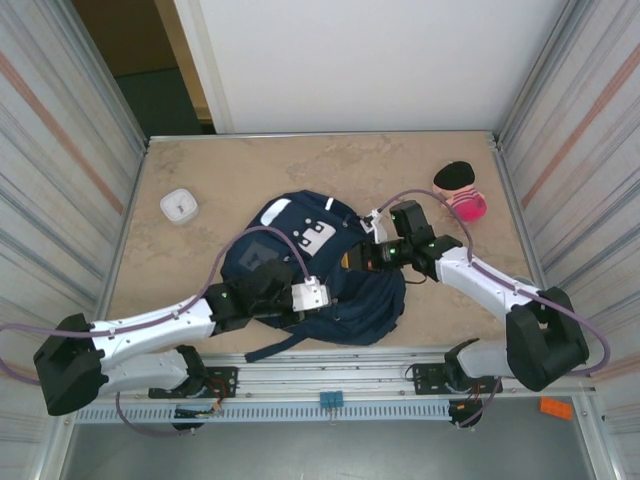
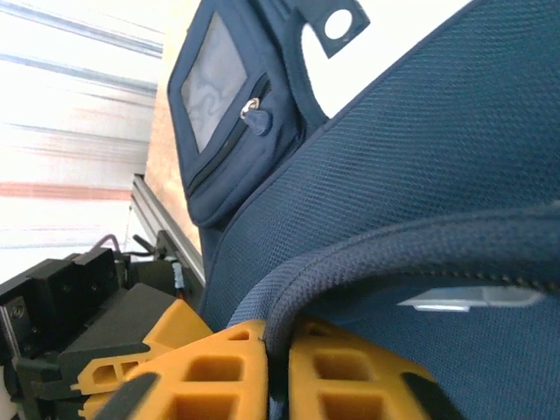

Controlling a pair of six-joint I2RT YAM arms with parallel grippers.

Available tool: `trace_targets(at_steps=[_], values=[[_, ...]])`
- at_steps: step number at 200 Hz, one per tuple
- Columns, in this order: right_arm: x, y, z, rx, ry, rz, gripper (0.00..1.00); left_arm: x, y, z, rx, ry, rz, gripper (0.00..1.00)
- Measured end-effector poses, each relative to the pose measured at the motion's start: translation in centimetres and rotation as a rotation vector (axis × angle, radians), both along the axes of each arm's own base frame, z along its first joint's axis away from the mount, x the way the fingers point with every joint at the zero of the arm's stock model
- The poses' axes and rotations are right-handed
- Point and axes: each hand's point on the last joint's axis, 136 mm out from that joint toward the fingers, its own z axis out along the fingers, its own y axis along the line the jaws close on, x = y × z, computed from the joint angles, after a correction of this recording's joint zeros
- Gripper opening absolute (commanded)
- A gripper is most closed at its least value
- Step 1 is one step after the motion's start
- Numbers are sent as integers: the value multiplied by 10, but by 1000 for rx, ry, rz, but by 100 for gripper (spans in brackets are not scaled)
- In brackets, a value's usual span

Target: Pack the student bag

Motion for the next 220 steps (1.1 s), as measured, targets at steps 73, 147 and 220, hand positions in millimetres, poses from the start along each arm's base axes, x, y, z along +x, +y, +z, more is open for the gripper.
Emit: trace_targets(at_steps=[73,147,220], values=[[-2,-46,59,-130,-302,-190,43,15,2,5,-139,165,180,0],[-91,0,29,-224,-263,-65,38,17,4,8,-195,238,216,0],[-84,18,1,-359,-226,-129,37,16,4,8,-206,268,226,0]])
